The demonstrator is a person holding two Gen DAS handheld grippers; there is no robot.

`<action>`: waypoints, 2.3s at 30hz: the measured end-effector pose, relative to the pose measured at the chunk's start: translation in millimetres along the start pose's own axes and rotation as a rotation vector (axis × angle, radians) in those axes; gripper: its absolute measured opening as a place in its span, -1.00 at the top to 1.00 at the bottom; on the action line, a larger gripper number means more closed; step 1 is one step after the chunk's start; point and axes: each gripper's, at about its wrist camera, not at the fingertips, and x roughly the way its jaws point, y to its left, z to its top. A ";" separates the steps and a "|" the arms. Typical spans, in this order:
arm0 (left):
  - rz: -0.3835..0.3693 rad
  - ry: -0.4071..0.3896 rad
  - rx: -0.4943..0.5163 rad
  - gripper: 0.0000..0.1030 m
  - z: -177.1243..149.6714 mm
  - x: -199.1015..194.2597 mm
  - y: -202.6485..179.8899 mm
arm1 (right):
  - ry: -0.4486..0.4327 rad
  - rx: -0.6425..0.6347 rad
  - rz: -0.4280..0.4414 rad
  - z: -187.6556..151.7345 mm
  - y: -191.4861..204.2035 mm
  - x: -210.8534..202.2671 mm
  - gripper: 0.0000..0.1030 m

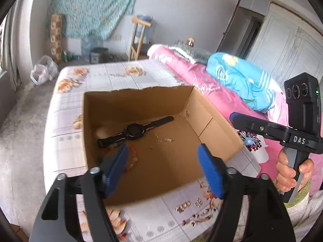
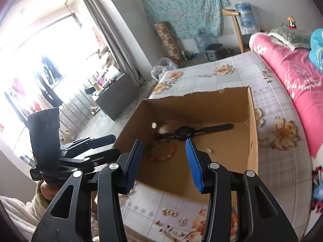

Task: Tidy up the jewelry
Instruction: 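Withdraw the right gripper from the box back over the sheet, then move the right gripper to the gold butterfly charm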

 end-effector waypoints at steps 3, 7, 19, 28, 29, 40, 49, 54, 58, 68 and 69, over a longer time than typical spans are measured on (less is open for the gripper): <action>-0.005 -0.026 0.007 -0.59 -16.9 -18.8 -6.0 | -0.015 -0.011 0.012 -11.2 9.5 -9.0 0.12; 0.006 -0.021 0.011 -0.67 -44.6 -31.7 -9.9 | -0.014 -0.030 0.021 -27.1 19.0 -13.0 0.08; 0.090 0.155 0.005 -0.78 -121.7 15.6 -18.1 | 0.105 -0.010 -0.072 -95.0 19.5 -0.2 0.06; 0.225 0.288 0.046 -0.78 -147.0 71.2 -14.3 | 0.238 0.106 -0.152 -140.2 -2.3 17.4 0.06; 0.231 0.291 0.050 -0.83 -148.0 73.3 -15.0 | 0.251 0.105 -0.165 -143.5 -1.6 20.5 0.06; 0.259 0.257 0.105 -0.91 -149.5 83.9 -30.0 | 0.336 0.071 -0.194 -153.7 5.7 53.6 0.09; 0.261 0.279 0.103 -0.91 -149.6 83.0 -25.9 | 0.324 0.047 -0.228 -155.2 11.4 61.7 0.25; 0.260 0.294 0.101 -0.91 -147.5 83.4 -26.3 | 0.328 0.051 -0.237 -156.6 3.5 62.0 0.34; 0.260 0.296 0.099 -0.91 -147.5 83.7 -26.8 | 0.322 0.048 -0.228 -155.0 -0.8 55.7 0.41; 0.261 0.332 0.095 -0.91 -146.7 85.2 -26.8 | 0.315 -0.087 -0.238 -140.6 -4.1 49.4 0.61; 0.261 0.332 0.096 -0.91 -146.6 85.2 -26.7 | 0.314 -0.110 -0.239 -139.0 -1.9 50.5 0.62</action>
